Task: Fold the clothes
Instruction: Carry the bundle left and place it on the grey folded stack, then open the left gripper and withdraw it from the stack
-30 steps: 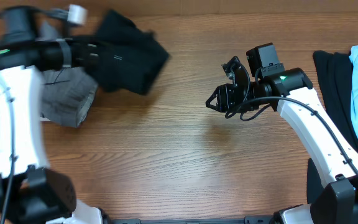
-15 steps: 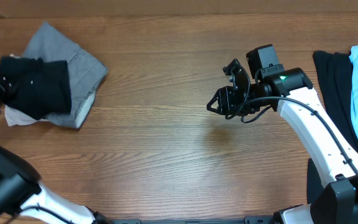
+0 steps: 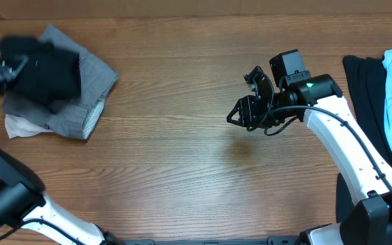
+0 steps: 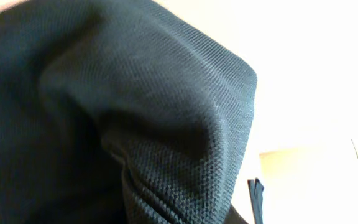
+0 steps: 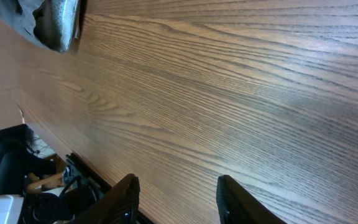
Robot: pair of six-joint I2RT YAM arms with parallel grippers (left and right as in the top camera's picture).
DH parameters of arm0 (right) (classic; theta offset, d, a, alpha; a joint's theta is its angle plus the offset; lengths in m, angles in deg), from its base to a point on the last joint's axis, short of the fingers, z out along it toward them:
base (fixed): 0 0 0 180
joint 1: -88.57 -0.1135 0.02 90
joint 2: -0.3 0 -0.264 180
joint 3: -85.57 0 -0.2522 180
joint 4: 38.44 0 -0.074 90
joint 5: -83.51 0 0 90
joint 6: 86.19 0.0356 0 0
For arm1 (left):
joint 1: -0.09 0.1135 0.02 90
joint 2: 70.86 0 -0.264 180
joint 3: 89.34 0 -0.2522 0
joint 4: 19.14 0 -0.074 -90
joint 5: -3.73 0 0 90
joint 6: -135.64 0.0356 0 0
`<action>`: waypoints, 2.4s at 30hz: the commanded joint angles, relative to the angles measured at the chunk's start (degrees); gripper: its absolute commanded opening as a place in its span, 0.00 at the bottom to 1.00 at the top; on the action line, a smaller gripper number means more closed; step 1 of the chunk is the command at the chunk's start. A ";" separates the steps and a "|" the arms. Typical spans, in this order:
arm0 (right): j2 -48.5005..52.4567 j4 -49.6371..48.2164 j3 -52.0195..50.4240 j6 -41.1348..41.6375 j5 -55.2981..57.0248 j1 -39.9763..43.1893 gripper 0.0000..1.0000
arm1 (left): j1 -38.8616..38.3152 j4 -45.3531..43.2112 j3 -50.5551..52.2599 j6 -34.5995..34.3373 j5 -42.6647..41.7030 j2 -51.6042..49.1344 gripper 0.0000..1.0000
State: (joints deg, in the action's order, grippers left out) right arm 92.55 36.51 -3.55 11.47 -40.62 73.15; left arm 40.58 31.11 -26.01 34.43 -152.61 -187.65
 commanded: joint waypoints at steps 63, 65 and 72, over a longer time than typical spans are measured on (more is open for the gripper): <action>-16.20 -1.55 14.69 -0.20 9.40 -0.26 0.85 | -16.65 43.52 -5.27 20.57 34.93 44.06 1.00; -18.29 -2.01 15.19 -0.20 10.12 -0.26 1.00 | -21.62 46.07 -5.27 15.89 42.97 46.62 1.00; -21.16 0.17 15.19 -0.20 10.10 -0.26 1.00 | -30.91 54.25 -5.25 12.04 47.50 50.56 1.00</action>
State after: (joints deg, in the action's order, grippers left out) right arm 70.96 36.01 11.05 11.30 -31.66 73.11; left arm 11.49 84.42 -30.87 48.64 -111.13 -137.03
